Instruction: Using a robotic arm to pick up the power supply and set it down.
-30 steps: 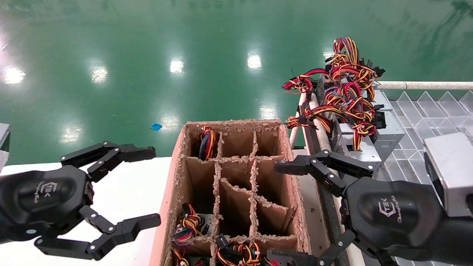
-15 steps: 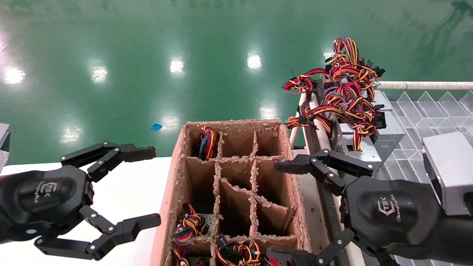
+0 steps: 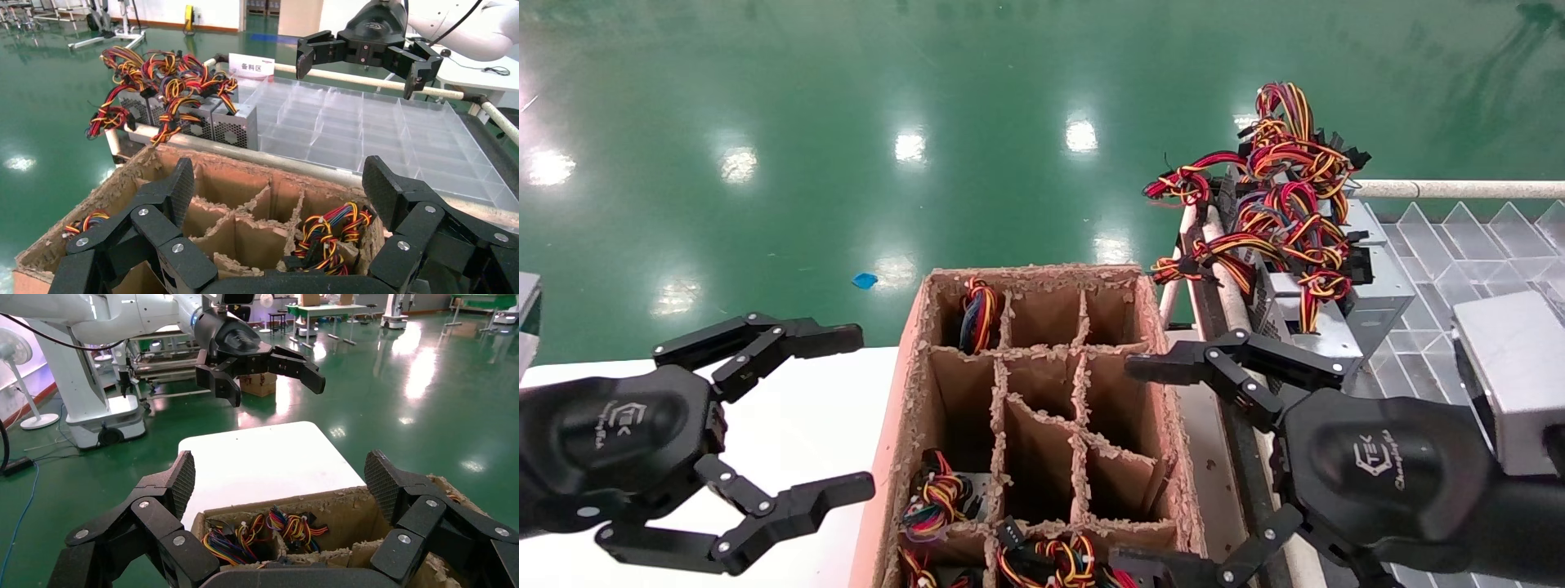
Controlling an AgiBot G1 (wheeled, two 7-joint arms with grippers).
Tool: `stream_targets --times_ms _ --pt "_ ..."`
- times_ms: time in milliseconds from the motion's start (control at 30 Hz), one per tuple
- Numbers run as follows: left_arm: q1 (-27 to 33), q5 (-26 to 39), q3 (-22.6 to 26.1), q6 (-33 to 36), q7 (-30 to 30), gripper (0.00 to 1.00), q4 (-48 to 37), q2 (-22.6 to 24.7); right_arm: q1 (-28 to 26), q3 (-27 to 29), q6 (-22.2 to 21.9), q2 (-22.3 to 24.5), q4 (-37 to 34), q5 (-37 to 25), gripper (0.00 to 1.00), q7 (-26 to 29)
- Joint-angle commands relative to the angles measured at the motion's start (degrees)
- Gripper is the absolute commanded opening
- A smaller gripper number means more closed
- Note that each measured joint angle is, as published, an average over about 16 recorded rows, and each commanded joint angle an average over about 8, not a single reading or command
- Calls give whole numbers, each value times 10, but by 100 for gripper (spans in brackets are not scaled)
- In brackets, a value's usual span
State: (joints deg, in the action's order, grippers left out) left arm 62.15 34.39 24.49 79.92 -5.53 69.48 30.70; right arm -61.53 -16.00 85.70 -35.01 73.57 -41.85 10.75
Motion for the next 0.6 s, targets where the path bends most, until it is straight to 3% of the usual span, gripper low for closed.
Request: stream_targets --times_ms 33,600 --pt "0 0 0 0 0 100 0 0 0 0 0 0 0 0 100 0" --pt "0 0 0 0 0 100 0 0 0 0 -1 0 0 0 100 0"
